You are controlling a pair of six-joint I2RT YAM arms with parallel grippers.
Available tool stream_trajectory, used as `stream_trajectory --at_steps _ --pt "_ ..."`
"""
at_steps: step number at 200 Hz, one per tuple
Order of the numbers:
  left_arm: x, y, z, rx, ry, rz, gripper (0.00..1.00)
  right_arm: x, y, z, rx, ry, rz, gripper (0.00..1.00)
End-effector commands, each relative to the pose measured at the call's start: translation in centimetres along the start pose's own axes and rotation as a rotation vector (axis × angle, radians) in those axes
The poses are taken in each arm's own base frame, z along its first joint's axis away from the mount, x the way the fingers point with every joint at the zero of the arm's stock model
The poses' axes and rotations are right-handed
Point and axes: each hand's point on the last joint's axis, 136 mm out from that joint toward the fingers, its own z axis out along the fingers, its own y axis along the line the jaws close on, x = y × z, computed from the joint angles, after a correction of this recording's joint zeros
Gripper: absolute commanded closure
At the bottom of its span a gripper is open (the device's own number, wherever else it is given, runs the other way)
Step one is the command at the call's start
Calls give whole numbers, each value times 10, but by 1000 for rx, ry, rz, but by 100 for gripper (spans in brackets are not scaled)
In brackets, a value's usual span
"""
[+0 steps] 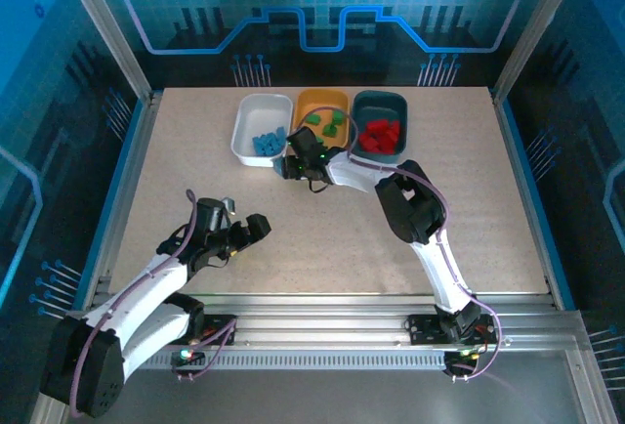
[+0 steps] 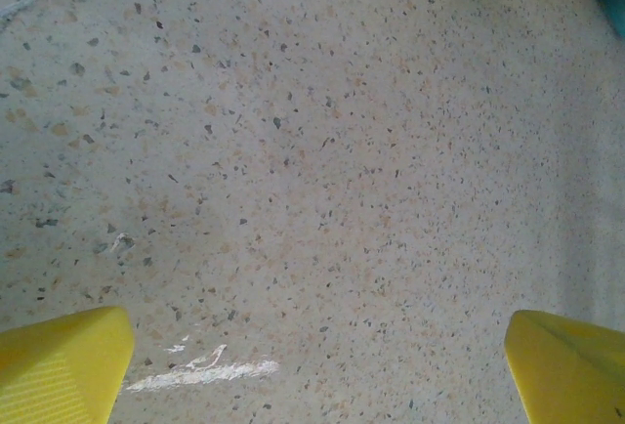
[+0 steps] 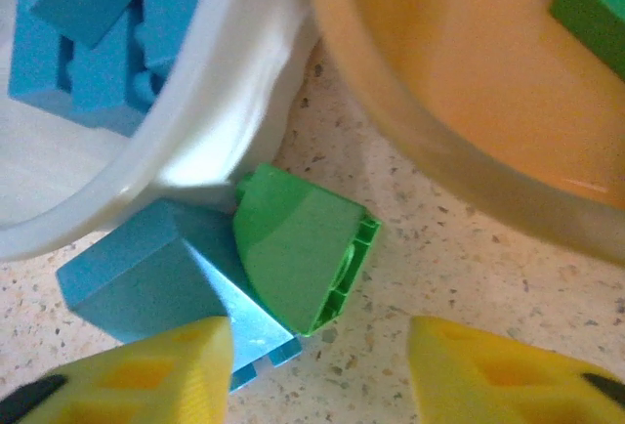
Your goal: Sort the legos into containers by color
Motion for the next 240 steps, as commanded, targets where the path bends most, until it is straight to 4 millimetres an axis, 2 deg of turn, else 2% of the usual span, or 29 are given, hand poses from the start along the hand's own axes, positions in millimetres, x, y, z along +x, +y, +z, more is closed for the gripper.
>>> stream_trajectory --at_steps 1,17,19,23,60,87,108,146,169,195,213,214,221,240 --pt "-1 -6 -5 10 -2 41 1 16 26 4 -44 22 -74 42" --pt "-3 -8 -7 12 -10 51 1 10 32 3 -55 25 -72 42" --pt "-3 -8 -7 11 -9 51 1 17 29 11 -45 42 -71 42" --pt "-4 -8 -7 12 -9 53 1 20 28 14 -41 53 -70 42" --pt "-2 -8 -8 12 0 56 1 30 34 20 -56 85 -42 42" --pt "-1 -6 -8 9 -2 54 1 28 42 21 -60 82 -60 43" --pt "1 -6 -10 10 0 51 1 23 39 24 -14 64 -78 45" --pt "1 -4 -14 5 -9 53 1 29 30 36 142 97 -138 52" --pt "2 -4 -16 5 -16 55 1 32 29 34 181 90 -157 60" --pt "1 -4 -18 7 -21 53 1 34 44 16 147 58 -190 66" --pt "0 -6 -21 10 -32 54 1 33 54 -12 114 15 -199 68" --pt "-1 -6 -22 10 -33 54 1 27 57 -18 105 -1 -196 68" --pt "-3 -7 -25 7 -47 56 1 20 62 -36 84 -34 -192 68" --pt "-10 -3 -31 -19 -95 44 1 -2 63 -68 70 -95 -168 67"
